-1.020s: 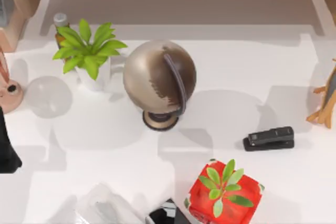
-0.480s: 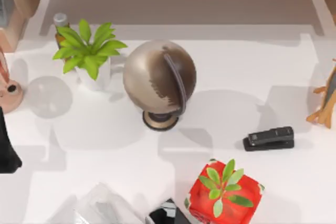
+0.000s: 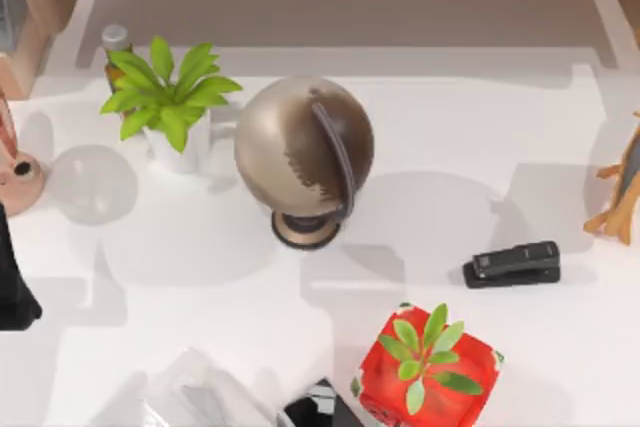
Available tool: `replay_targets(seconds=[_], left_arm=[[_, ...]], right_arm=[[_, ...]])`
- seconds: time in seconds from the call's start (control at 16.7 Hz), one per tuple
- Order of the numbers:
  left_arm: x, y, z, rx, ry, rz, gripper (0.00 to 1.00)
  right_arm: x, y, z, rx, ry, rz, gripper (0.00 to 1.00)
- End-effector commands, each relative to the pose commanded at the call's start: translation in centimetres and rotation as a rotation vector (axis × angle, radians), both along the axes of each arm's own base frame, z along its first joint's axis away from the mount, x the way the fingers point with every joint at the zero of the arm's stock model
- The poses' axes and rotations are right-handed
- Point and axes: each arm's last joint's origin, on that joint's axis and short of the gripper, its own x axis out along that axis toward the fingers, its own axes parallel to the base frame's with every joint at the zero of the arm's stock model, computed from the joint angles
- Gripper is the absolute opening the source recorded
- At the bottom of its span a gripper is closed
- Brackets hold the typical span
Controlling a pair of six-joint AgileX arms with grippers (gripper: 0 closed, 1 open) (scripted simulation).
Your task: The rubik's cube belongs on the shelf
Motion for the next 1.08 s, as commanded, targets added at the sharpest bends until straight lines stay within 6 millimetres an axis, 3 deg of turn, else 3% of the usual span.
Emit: replay_targets(seconds=[0.3, 0.48, 0.66, 0.84, 1.08], left_arm=[[0.0, 0.0, 0.0, 0.000, 0.000, 0.000, 1.00], [0.0, 0.0, 0.0, 0.000, 0.000, 0.000, 1.00], [0.0, 0.0, 0.0, 0.000, 0.000, 0.000, 1.00], [0.0, 0.0, 0.0, 0.000, 0.000, 0.000, 1.00], [0.0, 0.0, 0.0, 0.000, 0.000, 0.000, 1.00]], right_arm=[[-0.1, 0.1, -0.1, 0.002, 0.002, 0.003, 1.00], [0.1, -1.6, 0.1, 0.005, -0.001, -0.065, 1.00], [0.5, -5.7, 0.7, 0.010, -0.013, -0.216, 1.00], [1.6, -11.4, 2.5, 0.012, -0.044, -0.388, 1.00], [4.0, -18.9, 7.7, 0.025, -0.120, -0.580, 1.00]])
